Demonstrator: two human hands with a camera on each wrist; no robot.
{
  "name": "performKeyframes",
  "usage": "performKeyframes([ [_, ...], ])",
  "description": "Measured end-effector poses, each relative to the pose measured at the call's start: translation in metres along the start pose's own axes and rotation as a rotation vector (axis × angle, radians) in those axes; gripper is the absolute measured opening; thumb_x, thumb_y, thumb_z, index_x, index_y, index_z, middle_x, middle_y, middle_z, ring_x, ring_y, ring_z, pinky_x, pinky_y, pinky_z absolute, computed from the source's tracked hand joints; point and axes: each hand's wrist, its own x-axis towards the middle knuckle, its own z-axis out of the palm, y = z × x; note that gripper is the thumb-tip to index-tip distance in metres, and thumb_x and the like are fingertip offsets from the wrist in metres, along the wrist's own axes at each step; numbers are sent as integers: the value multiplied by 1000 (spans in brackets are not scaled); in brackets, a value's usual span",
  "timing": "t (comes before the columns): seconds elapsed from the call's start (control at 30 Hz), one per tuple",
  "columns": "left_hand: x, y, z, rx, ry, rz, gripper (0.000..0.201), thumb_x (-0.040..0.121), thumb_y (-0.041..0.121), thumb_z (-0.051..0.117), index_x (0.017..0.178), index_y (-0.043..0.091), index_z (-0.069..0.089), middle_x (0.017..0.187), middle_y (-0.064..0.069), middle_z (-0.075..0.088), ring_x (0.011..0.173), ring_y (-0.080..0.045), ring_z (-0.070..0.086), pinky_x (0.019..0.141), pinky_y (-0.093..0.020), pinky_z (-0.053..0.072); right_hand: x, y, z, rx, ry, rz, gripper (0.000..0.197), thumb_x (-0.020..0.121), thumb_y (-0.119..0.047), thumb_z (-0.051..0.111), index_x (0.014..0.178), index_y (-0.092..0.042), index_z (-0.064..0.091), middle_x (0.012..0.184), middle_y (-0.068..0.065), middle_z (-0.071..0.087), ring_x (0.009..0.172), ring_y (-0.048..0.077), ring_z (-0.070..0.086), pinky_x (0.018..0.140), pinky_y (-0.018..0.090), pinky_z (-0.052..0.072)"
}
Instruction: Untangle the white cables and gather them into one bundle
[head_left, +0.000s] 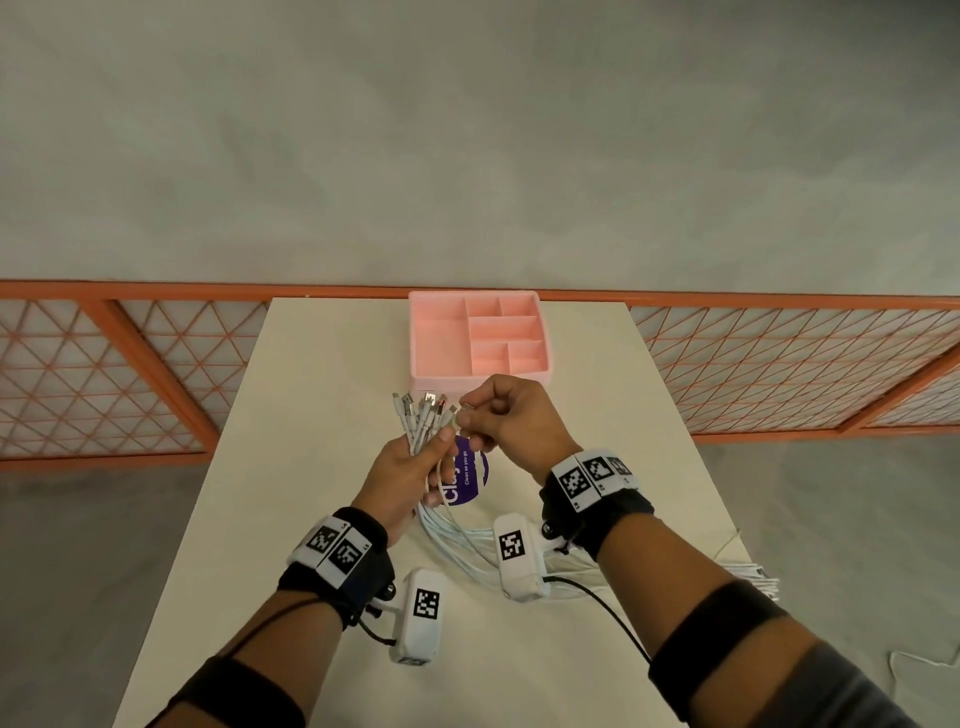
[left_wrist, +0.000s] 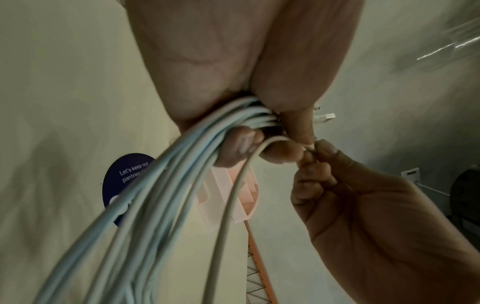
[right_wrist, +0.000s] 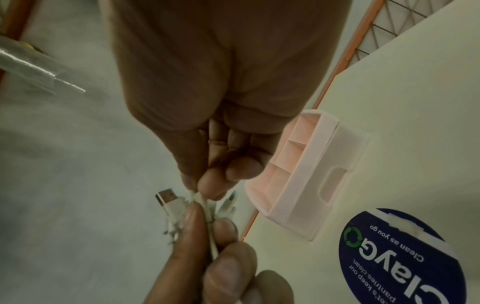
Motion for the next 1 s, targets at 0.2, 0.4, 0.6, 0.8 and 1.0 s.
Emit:
performKeyframes([
  [0.2,-2,7,3,38,-137,41,33,94,41,57,87,10,66,59,-3,44,57,-16,44,64,-32,42,-3,1,2,54,-4,8,10,87,8,64,88,-1,61,62,13,65,46,15,59,47,23,48],
  [0.4,-10,9,3,30,-226,22,33,94,40,56,66,24,62,57,-3,33,50,-16,36,64,-38,48,-3,0,-6,-42,-4,-40,13,91,-6,66,96,5,72,75,7,71,61,5,60,56,18,46],
  [0.6,-14,12,17,185,-269,4,35,104,22,48,72,10,47,54,-2,41,48,-16,41,59,-33,47,0,-7,7,-185,-83,-51,51,89,-55,58,133,-29,57,127,-7,62,108,7,59,92,26,48],
  [0.8,-15,20,17,243,-299,-18,24,95,-1,46,72,5,52,54,-6,43,45,-16,42,57,-34,47,-3,-12,13,-476,-192,-166,25,90,-29,64,115,-28,68,104,-6,71,93,11,66,89,32,54],
  [1.0,-13,20,16,270,-276,-4,15,70,0,52,55,2,56,51,-10,48,46,-18,47,57,-33,48,-8,-13,20,-589,-118,-229,7,79,-9,56,76,-15,60,72,3,67,70,20,64,68,42,56],
])
